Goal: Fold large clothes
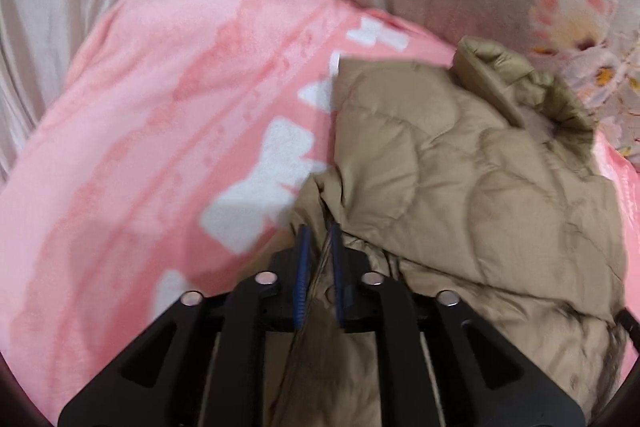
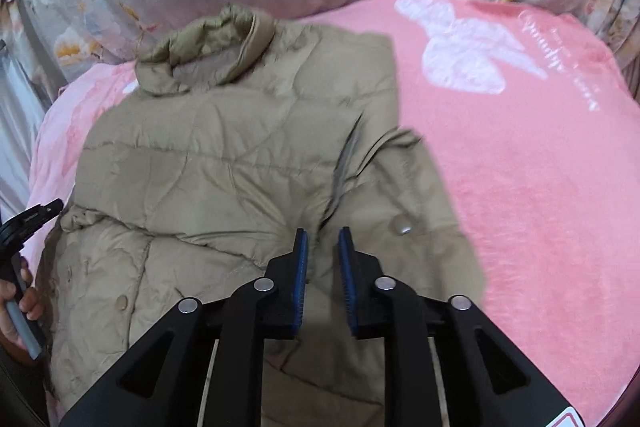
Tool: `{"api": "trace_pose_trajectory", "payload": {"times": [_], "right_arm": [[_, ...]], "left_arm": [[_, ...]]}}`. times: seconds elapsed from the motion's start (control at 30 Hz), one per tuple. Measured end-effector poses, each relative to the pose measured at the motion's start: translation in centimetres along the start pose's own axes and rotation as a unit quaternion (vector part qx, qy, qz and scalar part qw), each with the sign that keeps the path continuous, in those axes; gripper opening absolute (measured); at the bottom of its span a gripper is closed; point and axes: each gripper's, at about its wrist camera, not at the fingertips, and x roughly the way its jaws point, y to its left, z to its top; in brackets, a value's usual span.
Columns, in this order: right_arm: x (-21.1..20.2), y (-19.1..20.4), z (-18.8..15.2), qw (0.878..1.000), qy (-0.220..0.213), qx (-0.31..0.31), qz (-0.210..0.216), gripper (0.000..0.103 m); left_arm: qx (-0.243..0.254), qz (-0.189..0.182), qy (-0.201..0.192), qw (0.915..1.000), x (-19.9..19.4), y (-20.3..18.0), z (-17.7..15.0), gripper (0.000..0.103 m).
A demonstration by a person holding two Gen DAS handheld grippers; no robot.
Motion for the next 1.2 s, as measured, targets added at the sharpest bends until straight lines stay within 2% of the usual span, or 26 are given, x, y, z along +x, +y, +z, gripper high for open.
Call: {"api": "trace_pose_trajectory", "payload": {"times": [0.07, 0.17, 0.23, 0.33, 0.47, 0.57, 0.63, 0.9, 1.2], "right_arm": [[-1.5, 0.0, 1.3, 1.000, -0.026, 0.011, 0.007, 0.021], [-1.8, 2.1, 3.9, 0.998, -0.049, 0.010, 0.038, 0.021], [-0.8, 5.1, 5.2, 0.997, -0.059, -0.016, 0.050, 0.019], [2.5, 9.3, 6.1, 0.996, -0.047, -0.047, 0.059, 0.011], [5.8, 12.2, 5.8, 0.996, -0.039, -0.078, 0.033, 0.011], [8.0, 12.2, 5.4, 0.996, -0.030, -0.083, 0.022, 0.010], [9.0, 11.8, 5.3, 0.996, -0.027, -0.082, 0.023, 0.007], [11.3, 11.2, 4.8, 0.997, -0.010, -0.076, 0.032, 0.006], [12.2, 11.1, 4.6, 0.996, -0.013, -0.078, 0.033, 0.006]], "left_arm": [[0.005, -0.007, -0.022, 0.9997, -2.4, -0.7, 1.2, 0.019], [0.019, -0.039, -0.057, 0.9974, -5.0, -3.8, 3.8, 0.036], [0.032, -0.052, -0.064, 0.9961, -5.4, -6.5, 5.1, 0.037], [0.043, -0.073, -0.041, 0.9956, -3.3, -10.4, 5.7, 0.037], [0.053, -0.052, -0.012, 0.9972, 0.3, -12.9, 3.9, 0.036], [0.052, -0.040, 0.003, 0.9979, 2.7, -13.0, 2.4, 0.037], [0.055, -0.034, -0.003, 0.9979, 3.6, -12.8, 1.7, 0.038], [0.073, -0.019, -0.017, 0.9970, 4.8, -13.2, 0.2, 0.038], [0.082, -0.006, -0.018, 0.9965, 5.3, -13.5, -0.2, 0.038]]}}
